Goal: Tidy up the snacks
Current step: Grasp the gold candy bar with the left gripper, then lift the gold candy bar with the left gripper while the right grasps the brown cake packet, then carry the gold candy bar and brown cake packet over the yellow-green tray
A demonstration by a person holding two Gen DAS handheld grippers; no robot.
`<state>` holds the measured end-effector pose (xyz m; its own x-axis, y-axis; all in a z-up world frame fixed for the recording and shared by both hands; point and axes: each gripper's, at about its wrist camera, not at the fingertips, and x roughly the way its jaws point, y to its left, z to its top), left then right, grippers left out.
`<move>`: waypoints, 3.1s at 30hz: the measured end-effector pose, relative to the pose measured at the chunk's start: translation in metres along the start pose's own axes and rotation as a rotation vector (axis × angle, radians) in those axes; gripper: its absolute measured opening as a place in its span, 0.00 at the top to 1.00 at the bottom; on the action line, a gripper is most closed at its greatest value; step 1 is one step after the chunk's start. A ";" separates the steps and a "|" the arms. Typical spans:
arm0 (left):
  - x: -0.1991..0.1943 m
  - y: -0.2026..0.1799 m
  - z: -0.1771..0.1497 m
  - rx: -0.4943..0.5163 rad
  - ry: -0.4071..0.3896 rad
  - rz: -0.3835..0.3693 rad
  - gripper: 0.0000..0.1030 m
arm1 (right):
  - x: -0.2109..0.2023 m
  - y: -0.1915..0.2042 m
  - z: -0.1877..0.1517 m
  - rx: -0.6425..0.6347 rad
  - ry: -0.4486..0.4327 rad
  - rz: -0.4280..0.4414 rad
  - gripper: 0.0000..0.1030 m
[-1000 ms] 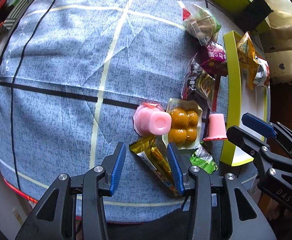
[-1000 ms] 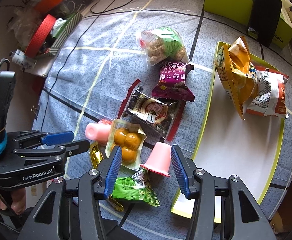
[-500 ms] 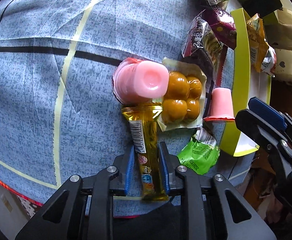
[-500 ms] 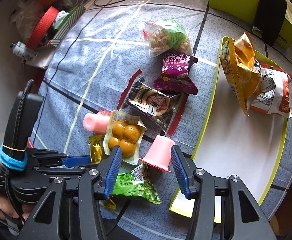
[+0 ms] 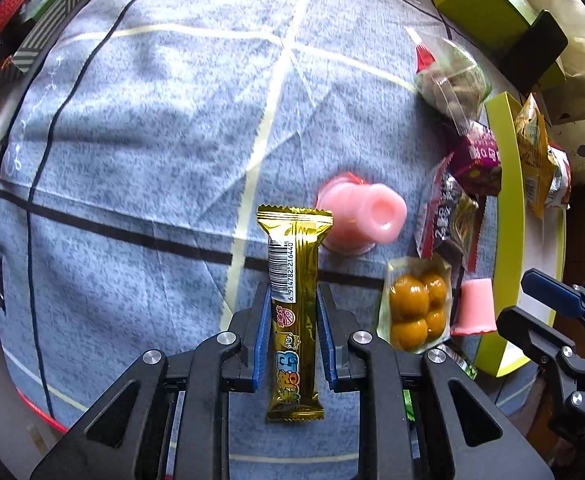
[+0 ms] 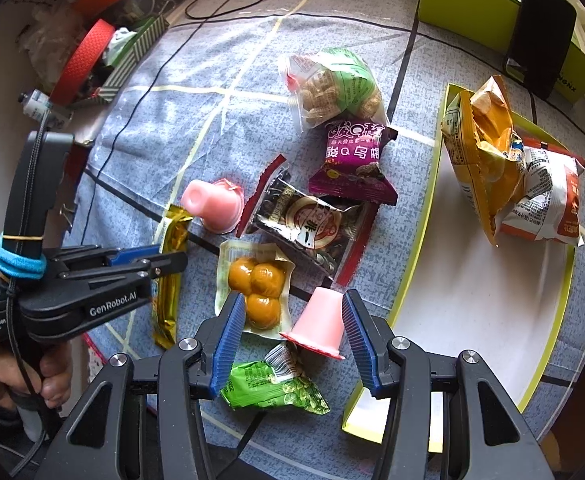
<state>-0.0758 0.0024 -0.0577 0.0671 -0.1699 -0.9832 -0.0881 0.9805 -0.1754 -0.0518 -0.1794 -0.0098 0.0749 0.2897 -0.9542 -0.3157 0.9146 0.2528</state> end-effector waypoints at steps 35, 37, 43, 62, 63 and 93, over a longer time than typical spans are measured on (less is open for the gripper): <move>0.016 -0.004 0.029 0.036 0.004 -0.064 0.63 | 0.064 0.022 0.060 -0.320 0.077 -0.018 0.74; 0.018 -0.008 0.028 0.049 -0.001 -0.049 0.63 | 0.061 0.020 0.065 -0.278 0.076 0.037 0.76; 0.023 -0.027 0.026 0.078 -0.019 0.012 0.74 | 0.059 0.024 0.069 -0.277 0.042 0.041 0.71; 0.013 -0.006 0.032 0.058 -0.040 -0.002 0.78 | 0.083 0.036 0.084 -0.406 0.009 -0.058 0.56; 0.011 -0.005 0.034 0.058 -0.042 0.003 0.78 | 0.084 0.036 0.085 -0.393 0.008 -0.064 0.59; -0.067 -0.026 0.067 0.080 -0.196 0.055 0.78 | 0.013 0.012 0.067 -0.101 -0.114 0.031 0.73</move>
<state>-0.0114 -0.0051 0.0159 0.2566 -0.1013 -0.9612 -0.0179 0.9938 -0.1096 0.0087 -0.1458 -0.0083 0.1686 0.3527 -0.9204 -0.4130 0.8732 0.2590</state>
